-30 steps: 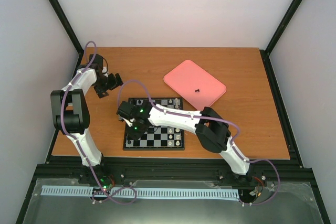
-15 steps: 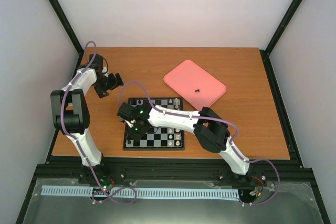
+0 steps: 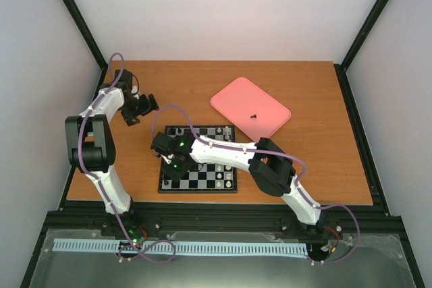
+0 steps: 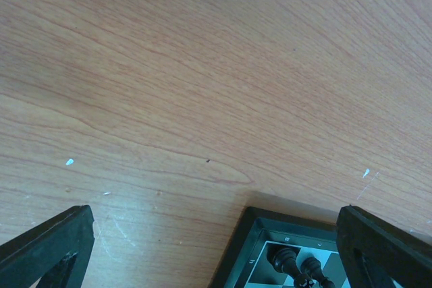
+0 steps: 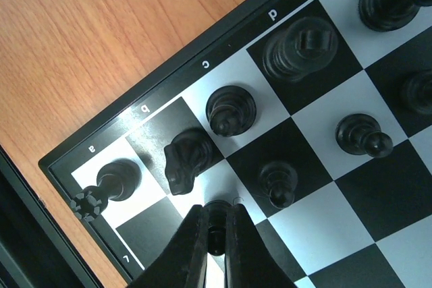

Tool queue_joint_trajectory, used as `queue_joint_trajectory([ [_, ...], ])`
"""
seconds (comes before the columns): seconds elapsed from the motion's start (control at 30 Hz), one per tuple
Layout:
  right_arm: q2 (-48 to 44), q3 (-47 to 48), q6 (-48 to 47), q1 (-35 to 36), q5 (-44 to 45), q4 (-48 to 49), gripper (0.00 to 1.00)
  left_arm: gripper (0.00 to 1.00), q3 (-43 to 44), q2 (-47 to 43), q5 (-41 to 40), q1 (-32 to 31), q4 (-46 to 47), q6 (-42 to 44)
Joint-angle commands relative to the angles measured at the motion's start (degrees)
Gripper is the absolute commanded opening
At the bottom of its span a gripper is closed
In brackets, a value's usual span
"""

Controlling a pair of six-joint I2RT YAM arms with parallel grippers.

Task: Set up the chess pieces on the board
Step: Place the chess piece on the chessboard.

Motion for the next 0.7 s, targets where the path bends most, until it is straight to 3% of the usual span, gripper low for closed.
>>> queue_joint_trajectory([
  [0.0,1.36,-0.24,-0.66,0.64,-0.45,0.84,0.05,1.0,0.68,-0.48,-0.21,0.13,0.75,0.99],
  [0.3,1.53,-0.88,-0.66,0.55,-1.1,1.41,0.06,1.0,0.64,-0.3,-0.31,0.16,0.79,1.09],
  [0.67,0.24,-1.15,-0.92,0.62,-0.45,0.78,0.19,1.0,0.65,-0.3,-0.37,0.1,0.73,1.19],
])
